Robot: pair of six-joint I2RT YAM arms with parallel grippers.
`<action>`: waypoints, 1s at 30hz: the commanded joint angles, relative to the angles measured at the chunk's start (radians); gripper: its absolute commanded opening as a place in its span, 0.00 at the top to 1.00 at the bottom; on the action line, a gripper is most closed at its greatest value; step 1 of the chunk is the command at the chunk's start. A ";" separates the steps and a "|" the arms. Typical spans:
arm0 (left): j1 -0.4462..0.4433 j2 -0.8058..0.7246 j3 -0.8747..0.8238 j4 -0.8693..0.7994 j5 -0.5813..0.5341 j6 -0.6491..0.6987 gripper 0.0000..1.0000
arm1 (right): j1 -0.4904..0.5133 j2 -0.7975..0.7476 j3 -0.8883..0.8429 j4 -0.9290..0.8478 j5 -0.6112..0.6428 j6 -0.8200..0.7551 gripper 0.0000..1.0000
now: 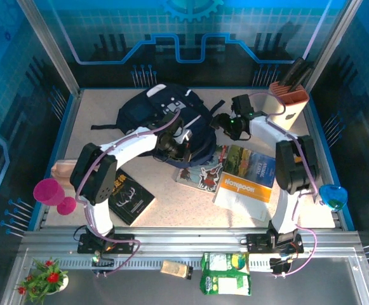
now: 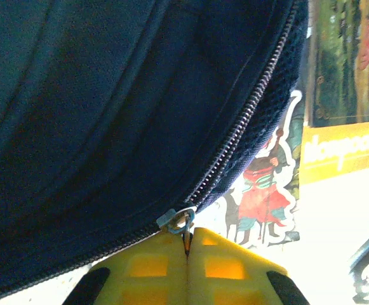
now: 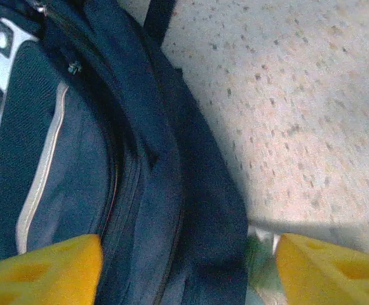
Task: Pack the student bag
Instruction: Unzip the student bag at the top-center of the table.
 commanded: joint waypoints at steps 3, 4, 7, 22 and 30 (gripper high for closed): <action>-0.012 0.024 0.054 -0.007 0.066 -0.027 1.00 | 0.052 -0.104 -0.106 0.009 -0.073 0.085 0.18; -0.012 0.025 0.056 -0.008 0.068 -0.027 1.00 | 0.065 -0.098 -0.113 0.013 -0.095 0.106 0.18; -0.011 0.019 0.054 -0.007 0.068 -0.028 1.00 | 0.115 -0.080 -0.147 0.055 -0.107 0.176 0.17; -0.013 0.004 0.036 -0.011 0.065 -0.027 1.00 | 0.207 0.052 -0.096 0.035 0.006 0.293 0.38; -0.010 -0.024 0.030 -0.112 -0.003 0.050 1.00 | 0.202 0.050 -0.063 0.033 0.054 0.282 0.76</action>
